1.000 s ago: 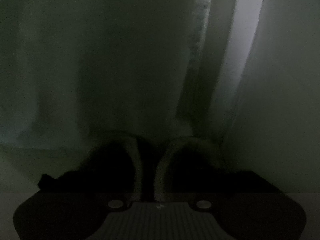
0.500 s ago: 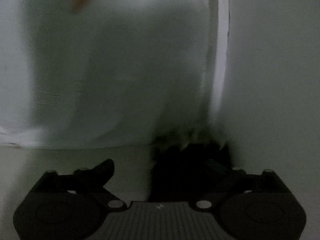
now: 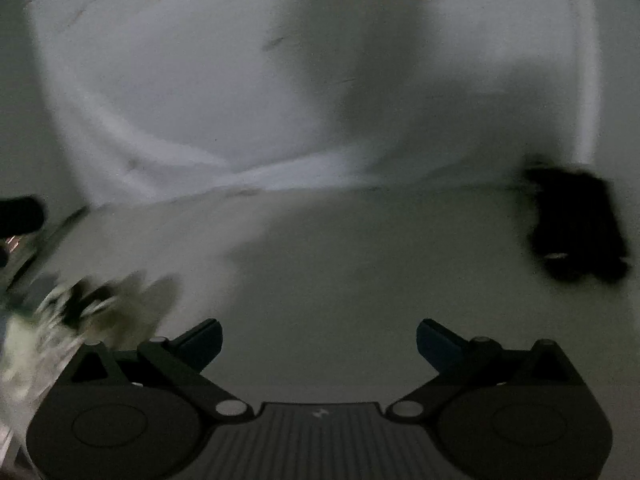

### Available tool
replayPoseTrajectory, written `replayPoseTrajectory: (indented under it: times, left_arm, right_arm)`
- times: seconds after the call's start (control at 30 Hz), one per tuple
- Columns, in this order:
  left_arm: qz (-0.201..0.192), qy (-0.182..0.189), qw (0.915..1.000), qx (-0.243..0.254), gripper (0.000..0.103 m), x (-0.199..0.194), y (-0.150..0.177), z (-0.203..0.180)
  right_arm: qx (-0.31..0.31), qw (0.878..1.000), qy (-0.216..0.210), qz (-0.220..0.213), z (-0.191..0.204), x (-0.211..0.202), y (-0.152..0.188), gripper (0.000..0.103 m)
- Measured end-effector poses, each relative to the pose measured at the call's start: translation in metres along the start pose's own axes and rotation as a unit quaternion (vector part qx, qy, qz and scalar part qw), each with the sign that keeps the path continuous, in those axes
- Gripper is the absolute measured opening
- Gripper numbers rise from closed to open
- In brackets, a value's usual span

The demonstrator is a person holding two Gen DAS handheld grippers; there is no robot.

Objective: Organize scattered shoes

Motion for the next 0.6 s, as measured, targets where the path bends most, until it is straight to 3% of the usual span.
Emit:
replayPoseTrajectory:
  times: [0.23,0.33,0.37,0.47,0.57,0.6]
  left_arm:
    - [-0.014,-0.038,0.9977,-0.054,0.103,-0.025,-0.006,0.132]
    - [-0.010,-0.040,0.9977,-0.055,0.103,-0.023,-0.008,0.183]
    - [-0.005,-0.050,0.9969,-0.061,0.103,-0.022,-0.014,0.224]
    - [-0.008,-0.054,0.9962,-0.069,0.103,-0.025,-0.026,0.286]
    - [-0.014,-0.061,0.9960,-0.064,0.103,-0.023,-0.035,0.337]
    - [-0.017,-0.061,0.9959,-0.064,0.103,-0.022,-0.038,0.354]
  right_arm:
    - [-0.045,0.998,-0.045,-0.002,0.128,0.039,-0.011,0.102]
    - [-0.031,0.998,-0.044,0.010,0.184,0.068,-0.012,0.102]
    - [-0.024,0.999,-0.043,0.021,0.202,0.080,-0.014,0.102]
    - [-0.011,0.998,-0.053,0.039,0.247,0.104,-0.017,0.101]
    - [0.001,0.998,-0.034,0.061,0.294,0.140,-0.018,0.100]
    - [0.007,0.998,-0.008,0.062,0.312,0.154,-0.019,0.099]
Point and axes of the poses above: each gripper's, at about its wrist camera, not at the fingertips, and x roughly the way its jaws point, z to its left, y to its underside, the point moved 4 cm from there along x, roughly the way its jaws point, and after that the axes turned 2 degrees about z, right-handed, at the moved point
